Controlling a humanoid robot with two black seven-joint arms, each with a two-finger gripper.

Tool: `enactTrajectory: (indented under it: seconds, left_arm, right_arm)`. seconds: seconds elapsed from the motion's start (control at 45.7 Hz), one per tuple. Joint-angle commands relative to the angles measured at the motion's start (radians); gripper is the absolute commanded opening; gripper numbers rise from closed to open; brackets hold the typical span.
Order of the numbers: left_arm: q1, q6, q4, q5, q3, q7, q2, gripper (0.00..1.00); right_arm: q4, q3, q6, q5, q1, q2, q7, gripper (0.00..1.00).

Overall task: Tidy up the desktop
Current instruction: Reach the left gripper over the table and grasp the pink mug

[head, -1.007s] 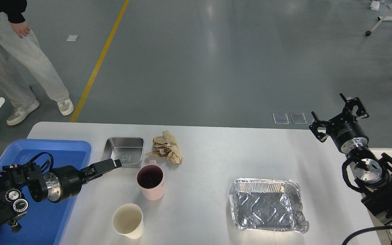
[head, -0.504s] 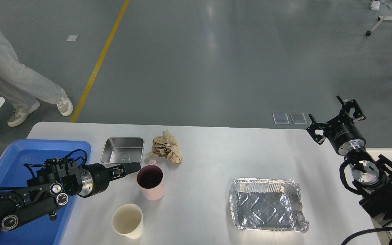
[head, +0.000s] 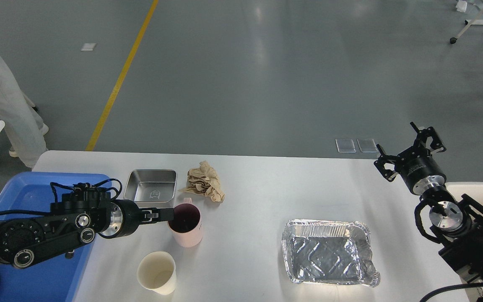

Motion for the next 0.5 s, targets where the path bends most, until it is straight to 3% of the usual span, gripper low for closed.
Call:
enactTrajectory:
  seconds: [0.0, 0.241, 0.35, 0.482]
  left_arm:
    - [-0.031, 0.0, 0.027, -0.004, 0.033, -0.001, -0.04, 0.88]
    - [-0.088, -0.003, 0.083, -0.013, 0.111, -0.004, -0.141, 0.76]
    - [-0.104, -0.031, 0.092, -0.015, 0.126, -0.002, -0.158, 0.64]
    - [-0.119, -0.146, 0.095, -0.018, 0.117, 0.001, -0.15, 0.43]
  right_arm:
    - [0.0, 0.0, 0.0, 0.0, -0.005, 0.003, 0.0, 1.0]
    - [-0.002, 0.0, 0.0, 0.0, -0.006, 0.005, 0.0, 1.0]
    - [-0.006, 0.0, 0.0, -0.001, -0.008, 0.005, 0.0, 1.0]
    - [-0.008, -0.002, 0.0, 0.0, -0.011, 0.005, 0.0, 1.0]
